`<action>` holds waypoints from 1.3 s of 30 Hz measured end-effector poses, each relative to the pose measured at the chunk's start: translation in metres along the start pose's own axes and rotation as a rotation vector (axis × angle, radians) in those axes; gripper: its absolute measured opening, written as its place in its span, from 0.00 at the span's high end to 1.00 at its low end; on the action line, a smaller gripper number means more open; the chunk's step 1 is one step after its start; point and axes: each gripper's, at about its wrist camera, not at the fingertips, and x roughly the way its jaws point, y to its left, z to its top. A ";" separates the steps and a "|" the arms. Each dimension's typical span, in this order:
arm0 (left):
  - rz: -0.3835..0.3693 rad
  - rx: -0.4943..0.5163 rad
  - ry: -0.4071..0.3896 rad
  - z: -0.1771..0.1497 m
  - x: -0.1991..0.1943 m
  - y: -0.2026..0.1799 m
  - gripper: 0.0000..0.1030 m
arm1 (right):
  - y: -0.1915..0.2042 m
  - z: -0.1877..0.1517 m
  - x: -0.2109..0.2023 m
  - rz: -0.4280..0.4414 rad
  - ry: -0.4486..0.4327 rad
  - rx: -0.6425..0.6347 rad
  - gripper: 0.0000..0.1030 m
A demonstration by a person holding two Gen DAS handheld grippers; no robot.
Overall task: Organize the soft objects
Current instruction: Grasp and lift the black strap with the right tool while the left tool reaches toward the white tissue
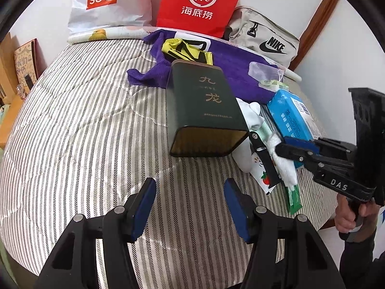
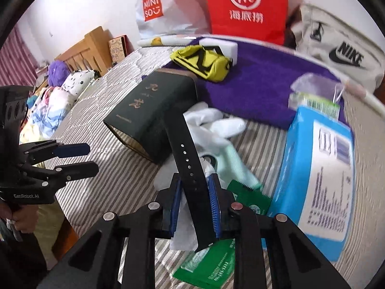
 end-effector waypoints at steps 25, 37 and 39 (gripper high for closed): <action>-0.013 -0.009 0.042 -0.005 0.012 0.003 0.45 | 0.005 -0.005 -0.012 0.058 -0.032 0.039 0.79; -0.014 -0.004 0.056 -0.013 0.015 -0.005 0.45 | 0.017 -0.031 0.015 0.098 0.057 0.062 0.77; -0.010 -0.010 0.056 -0.015 0.014 -0.004 0.45 | 0.021 -0.034 0.015 0.089 0.055 0.048 0.73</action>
